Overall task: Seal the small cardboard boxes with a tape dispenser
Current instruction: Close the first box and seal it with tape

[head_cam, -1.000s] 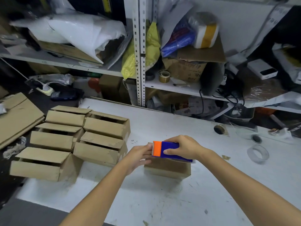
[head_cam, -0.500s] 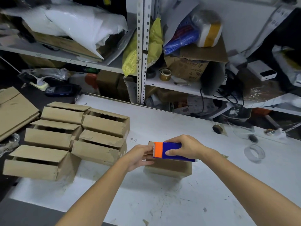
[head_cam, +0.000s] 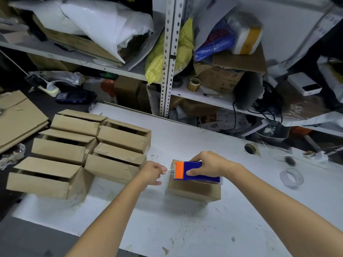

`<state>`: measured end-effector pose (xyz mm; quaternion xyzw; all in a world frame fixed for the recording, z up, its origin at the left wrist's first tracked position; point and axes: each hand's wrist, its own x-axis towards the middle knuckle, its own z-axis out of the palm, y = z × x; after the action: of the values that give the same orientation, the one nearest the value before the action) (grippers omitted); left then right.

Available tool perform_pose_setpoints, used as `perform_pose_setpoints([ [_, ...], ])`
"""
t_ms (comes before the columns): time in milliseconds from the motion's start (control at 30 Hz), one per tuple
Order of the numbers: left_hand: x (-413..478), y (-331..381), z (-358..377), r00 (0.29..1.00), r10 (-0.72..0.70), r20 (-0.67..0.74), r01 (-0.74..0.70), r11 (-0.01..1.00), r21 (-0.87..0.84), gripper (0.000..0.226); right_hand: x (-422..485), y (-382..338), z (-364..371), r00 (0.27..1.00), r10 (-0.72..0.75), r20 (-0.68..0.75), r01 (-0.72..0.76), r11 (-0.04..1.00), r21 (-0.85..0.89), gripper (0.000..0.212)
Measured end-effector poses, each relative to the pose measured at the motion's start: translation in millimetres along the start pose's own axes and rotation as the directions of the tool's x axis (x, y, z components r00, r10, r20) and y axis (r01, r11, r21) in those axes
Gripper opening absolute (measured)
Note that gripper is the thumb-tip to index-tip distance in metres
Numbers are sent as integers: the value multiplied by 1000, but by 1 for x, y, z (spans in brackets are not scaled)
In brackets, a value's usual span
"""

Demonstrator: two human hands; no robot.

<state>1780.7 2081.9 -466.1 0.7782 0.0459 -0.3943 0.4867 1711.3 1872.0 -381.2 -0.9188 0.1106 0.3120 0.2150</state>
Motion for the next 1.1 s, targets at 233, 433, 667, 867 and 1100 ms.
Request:
perform_pose_setpoints([
  [233,7,-15,4,996,-83,-20,82,995,-49,8,19,-19,5,1000,23,15,-20,982,-186,64],
  [433,20,-33,19,997,-73,-11,72,996,-60,15,32,-25,5,997,74,38,-64,975,-212,62],
  [667,24,-37,24,995,-75,-64,73,997,-35,64,35,-28,4,995,79,61,-65,978,-196,62],
  [867,20,-39,25,999,37,35,-29,976,-218,17,33,-28,4,997,51,51,-39,976,-215,61],
  [1100,16,-42,21,986,102,129,-64,961,-269,22,28,-27,5,996,-42,76,60,966,-252,54],
])
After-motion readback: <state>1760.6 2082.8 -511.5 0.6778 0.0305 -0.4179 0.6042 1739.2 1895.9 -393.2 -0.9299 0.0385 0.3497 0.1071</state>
